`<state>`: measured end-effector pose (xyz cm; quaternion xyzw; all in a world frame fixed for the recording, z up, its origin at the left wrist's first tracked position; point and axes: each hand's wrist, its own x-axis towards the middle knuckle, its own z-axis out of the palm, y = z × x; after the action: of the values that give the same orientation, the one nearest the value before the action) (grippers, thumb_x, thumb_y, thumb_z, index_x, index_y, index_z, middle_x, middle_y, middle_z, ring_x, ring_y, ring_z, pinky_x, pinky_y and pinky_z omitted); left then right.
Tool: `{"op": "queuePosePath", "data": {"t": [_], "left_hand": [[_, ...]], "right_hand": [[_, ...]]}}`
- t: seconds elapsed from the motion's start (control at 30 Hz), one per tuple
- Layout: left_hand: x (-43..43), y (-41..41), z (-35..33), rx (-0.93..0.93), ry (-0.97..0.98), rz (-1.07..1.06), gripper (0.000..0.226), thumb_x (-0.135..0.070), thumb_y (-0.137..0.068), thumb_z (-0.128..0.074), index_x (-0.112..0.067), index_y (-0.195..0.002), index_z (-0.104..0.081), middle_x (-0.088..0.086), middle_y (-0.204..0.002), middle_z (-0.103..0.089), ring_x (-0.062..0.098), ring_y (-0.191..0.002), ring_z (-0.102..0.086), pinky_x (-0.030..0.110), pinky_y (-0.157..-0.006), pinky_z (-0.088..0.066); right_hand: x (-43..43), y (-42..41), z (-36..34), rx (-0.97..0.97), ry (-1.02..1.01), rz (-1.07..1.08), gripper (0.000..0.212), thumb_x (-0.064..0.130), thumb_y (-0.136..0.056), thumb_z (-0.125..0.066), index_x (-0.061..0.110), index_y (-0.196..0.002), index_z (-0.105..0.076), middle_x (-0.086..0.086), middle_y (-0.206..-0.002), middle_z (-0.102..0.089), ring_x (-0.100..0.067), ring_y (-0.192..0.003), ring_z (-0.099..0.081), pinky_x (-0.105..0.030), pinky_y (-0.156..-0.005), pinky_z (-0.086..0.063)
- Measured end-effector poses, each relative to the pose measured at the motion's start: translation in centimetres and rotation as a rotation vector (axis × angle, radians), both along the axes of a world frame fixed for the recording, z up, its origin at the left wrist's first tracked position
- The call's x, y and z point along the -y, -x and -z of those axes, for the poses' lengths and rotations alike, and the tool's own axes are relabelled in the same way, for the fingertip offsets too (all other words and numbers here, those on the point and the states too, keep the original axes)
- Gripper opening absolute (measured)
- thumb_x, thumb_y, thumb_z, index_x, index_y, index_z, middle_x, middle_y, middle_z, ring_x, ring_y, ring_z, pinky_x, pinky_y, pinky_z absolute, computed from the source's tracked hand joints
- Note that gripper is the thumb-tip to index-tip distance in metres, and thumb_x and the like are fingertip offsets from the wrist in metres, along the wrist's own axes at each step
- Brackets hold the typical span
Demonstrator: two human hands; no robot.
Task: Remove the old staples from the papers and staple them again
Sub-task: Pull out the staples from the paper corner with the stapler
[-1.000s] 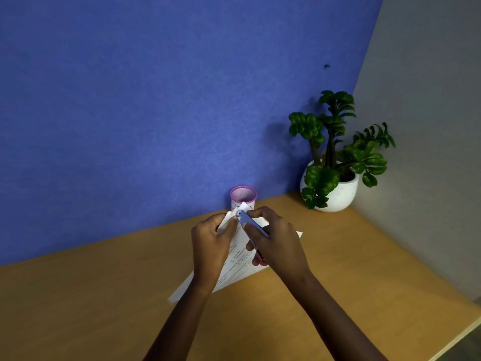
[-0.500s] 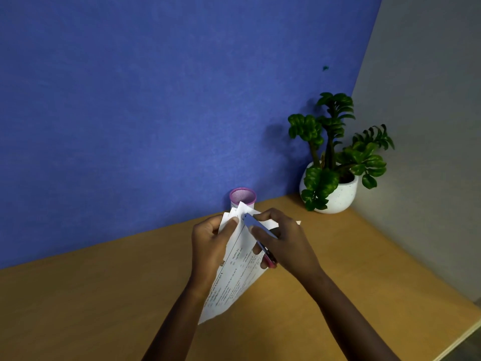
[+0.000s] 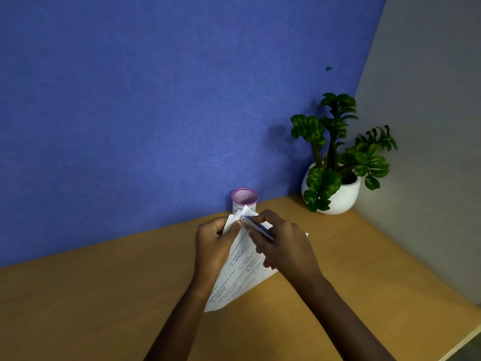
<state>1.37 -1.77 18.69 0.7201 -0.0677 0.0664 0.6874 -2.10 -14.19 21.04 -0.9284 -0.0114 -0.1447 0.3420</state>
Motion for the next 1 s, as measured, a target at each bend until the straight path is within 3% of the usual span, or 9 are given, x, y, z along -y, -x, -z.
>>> {"op": "queuePosePath", "data": {"t": [0.1,0.27,0.4,0.63,0.8,1.0], "left_hand": [[-0.03,0.03,0.06,-0.019,-0.001,0.008,0.021,-0.016,-0.086,-0.061,-0.003,-0.072,-0.069,0.012,-0.063,-0.070,0.020,-0.058,-0.063,0.028,-0.053,-0.047],[0.06,0.10,0.08,-0.041,0.048,0.024,0.025,-0.015,-0.085,-0.062,0.008,-0.076,-0.064,0.034,-0.075,-0.064,0.031,-0.063,-0.057,0.038,-0.061,-0.045],[-0.09,0.05,-0.06,-0.029,0.023,0.029,0.023,-0.017,-0.086,-0.061,0.004,-0.078,-0.066,0.027,-0.074,-0.068,0.031,-0.063,-0.063,0.036,-0.059,-0.048],[0.13,0.28,-0.30,-0.024,0.014,0.034,0.022,-0.018,-0.087,-0.059,-0.013,-0.066,-0.066,-0.004,-0.053,-0.067,0.006,-0.049,-0.061,0.015,-0.046,-0.047],[0.03,0.34,-0.34,-0.011,0.015,0.006,0.022,-0.018,-0.086,-0.060,-0.012,-0.067,-0.067,-0.004,-0.052,-0.067,0.006,-0.047,-0.061,0.014,-0.045,-0.046],[0.05,0.22,-0.24,0.011,0.023,-0.031,0.023,-0.019,-0.084,-0.063,-0.003,-0.068,-0.065,0.015,-0.061,-0.067,0.017,-0.051,-0.060,0.018,-0.045,-0.045]], "right_hand": [[-0.14,0.02,0.23,0.043,0.060,0.013,0.031,0.040,-0.088,-0.052,0.024,-0.115,-0.052,-0.005,-0.091,-0.072,-0.016,-0.062,-0.065,-0.024,-0.055,-0.053],[0.29,-0.22,0.06,0.000,-0.028,-0.031,0.026,0.037,-0.088,-0.055,0.024,-0.110,-0.055,0.000,-0.080,-0.068,-0.006,-0.042,-0.055,-0.005,-0.037,-0.041],[0.51,-0.31,-0.03,-0.046,-0.101,-0.037,0.025,0.032,-0.087,-0.058,0.023,-0.110,-0.056,0.004,-0.076,-0.064,-0.002,-0.038,-0.053,-0.005,-0.035,-0.041],[0.10,-0.27,0.14,-0.043,-0.183,-0.008,0.031,0.032,-0.086,-0.059,0.021,-0.115,-0.054,0.004,-0.077,-0.064,-0.003,-0.040,-0.055,-0.007,-0.038,-0.043],[-0.09,-0.43,0.09,-0.054,-0.166,0.007,0.031,0.035,-0.086,-0.059,0.024,-0.115,-0.053,0.006,-0.079,-0.063,-0.004,-0.041,-0.055,-0.005,-0.039,-0.042],[-0.19,-0.57,-0.15,-0.038,-0.158,0.007,0.034,0.036,-0.086,-0.059,0.023,-0.116,-0.053,0.007,-0.081,-0.062,-0.002,-0.041,-0.054,-0.002,-0.037,-0.040]]}}
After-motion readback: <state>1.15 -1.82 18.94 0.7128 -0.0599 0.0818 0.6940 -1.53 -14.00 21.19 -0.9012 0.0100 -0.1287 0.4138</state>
